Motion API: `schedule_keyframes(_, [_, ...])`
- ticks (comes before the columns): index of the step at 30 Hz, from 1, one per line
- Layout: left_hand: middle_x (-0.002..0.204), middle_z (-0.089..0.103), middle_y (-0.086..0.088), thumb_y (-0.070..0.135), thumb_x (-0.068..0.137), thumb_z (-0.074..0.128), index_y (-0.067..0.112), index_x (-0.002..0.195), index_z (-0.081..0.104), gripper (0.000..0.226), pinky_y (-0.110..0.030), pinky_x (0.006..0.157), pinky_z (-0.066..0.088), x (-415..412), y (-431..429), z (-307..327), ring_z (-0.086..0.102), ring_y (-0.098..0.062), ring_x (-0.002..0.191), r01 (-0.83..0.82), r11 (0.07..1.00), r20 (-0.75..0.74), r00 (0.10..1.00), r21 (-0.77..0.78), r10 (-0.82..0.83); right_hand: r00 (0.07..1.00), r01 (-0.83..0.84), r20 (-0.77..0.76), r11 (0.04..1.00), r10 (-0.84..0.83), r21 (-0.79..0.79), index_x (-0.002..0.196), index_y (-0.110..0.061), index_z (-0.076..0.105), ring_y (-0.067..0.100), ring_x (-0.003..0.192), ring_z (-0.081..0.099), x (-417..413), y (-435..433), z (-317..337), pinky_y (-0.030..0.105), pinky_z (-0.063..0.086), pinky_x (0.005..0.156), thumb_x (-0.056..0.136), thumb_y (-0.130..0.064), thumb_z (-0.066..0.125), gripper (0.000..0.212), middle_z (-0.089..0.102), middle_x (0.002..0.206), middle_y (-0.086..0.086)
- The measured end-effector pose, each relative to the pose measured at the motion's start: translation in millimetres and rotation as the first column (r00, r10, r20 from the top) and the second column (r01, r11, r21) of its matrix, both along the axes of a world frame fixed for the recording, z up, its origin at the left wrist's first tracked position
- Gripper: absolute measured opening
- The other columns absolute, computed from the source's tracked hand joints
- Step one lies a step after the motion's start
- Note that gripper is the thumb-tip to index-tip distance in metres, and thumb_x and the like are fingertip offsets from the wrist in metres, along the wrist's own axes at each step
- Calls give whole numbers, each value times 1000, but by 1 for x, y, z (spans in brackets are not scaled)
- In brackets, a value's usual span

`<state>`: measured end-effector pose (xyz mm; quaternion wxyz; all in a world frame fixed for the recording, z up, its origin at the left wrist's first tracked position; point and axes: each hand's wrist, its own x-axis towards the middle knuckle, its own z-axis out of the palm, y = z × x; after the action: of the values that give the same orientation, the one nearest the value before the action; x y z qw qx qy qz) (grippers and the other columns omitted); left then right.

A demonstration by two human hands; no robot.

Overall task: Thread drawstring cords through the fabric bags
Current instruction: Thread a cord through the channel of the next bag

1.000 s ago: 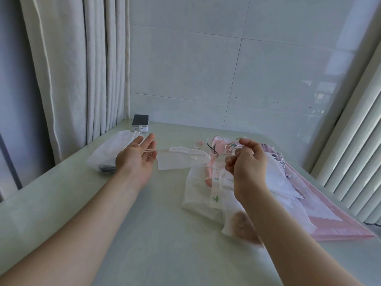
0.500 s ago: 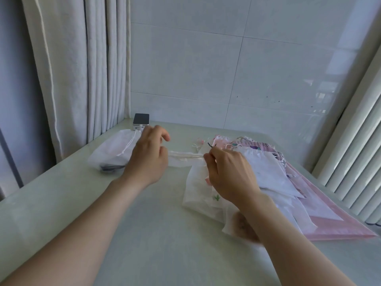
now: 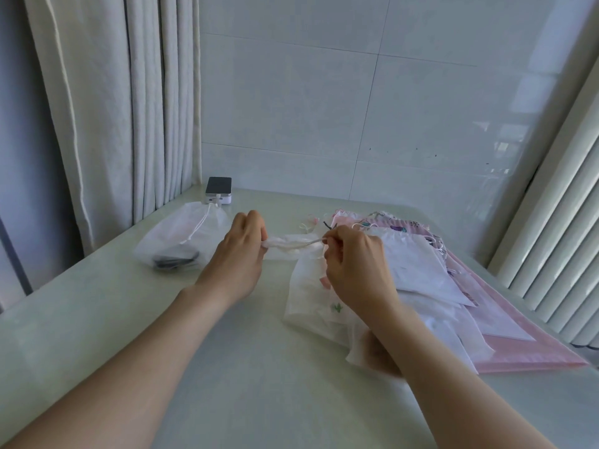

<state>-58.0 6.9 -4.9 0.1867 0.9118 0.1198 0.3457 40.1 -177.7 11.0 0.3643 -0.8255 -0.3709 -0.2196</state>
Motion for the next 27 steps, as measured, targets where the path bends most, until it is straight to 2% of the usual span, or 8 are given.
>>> schedule_keyframes(4, [90,55,-3,17,101,65,16,92,45,22,-41,68,43,2,2,-2,55,-29,81,-22,999,-35,999,-23,21,998,-42,44,999,42,1,103,-9,61,30,77,65,-5,2,-1,43,51,69,96,-5,42,21,68,85,7])
schedule_keyframes(9, [85,68,-2,38,105,57,21,92,46,24,-47,73,55,0,-3,0,63,-33,80,-151,988,-157,977,-30,144,999,45,5,992,-45,-122,64,-16,39,34,61,47,-9,1,0,37,31,48,88,-18,39,24,46,57,5])
schedule_keyframes(10, [86,68,-2,38,106,55,20,94,45,24,-48,74,55,0,-3,1,63,-34,81,-166,986,-168,973,-34,158,998,63,-6,990,-64,-123,63,-14,39,34,60,47,-10,0,1,35,29,48,86,-24,38,25,47,57,5])
schedule_keyframes(14, [87,73,2,38,104,58,23,93,57,19,-45,77,55,-2,-3,4,66,-30,87,-220,974,-224,953,-54,202,988,153,17,978,-152,-139,69,-14,51,32,63,57,-11,0,5,38,50,57,94,-39,46,36,63,65,3])
schedule_keyframes(17, [71,74,10,37,97,70,25,81,71,21,-36,74,55,-4,-4,9,69,-21,82,-206,971,-224,959,-121,176,982,189,43,976,-186,-105,65,-13,44,33,62,55,-11,0,7,39,51,59,100,-42,48,45,62,59,3])
schedule_keyframes(20, [64,71,13,33,98,69,25,72,72,27,-33,72,53,-6,-3,13,68,-18,77,-195,965,-229,961,-175,153,980,201,28,976,-199,-84,64,-12,45,30,60,57,-11,1,8,38,53,59,101,-51,45,55,65,57,4])
schedule_keyframes(23, [62,68,12,26,102,61,23,66,67,37,-33,70,50,-8,-3,15,66,-19,74,-192,965,-265,954,-178,141,977,213,18,972,-212,-98,63,-10,46,30,60,57,-10,0,8,35,50,56,102,-54,46,59,63,55,5])
schedule_keyframes(27, [69,69,9,26,104,57,19,73,70,35,-33,68,44,-8,-4,17,65,-24,77,-225,965,-249,950,-132,188,965,260,12,957,-261,-125,59,-11,36,33,60,44,-9,-3,9,34,33,52,102,-38,51,54,45,54,3])
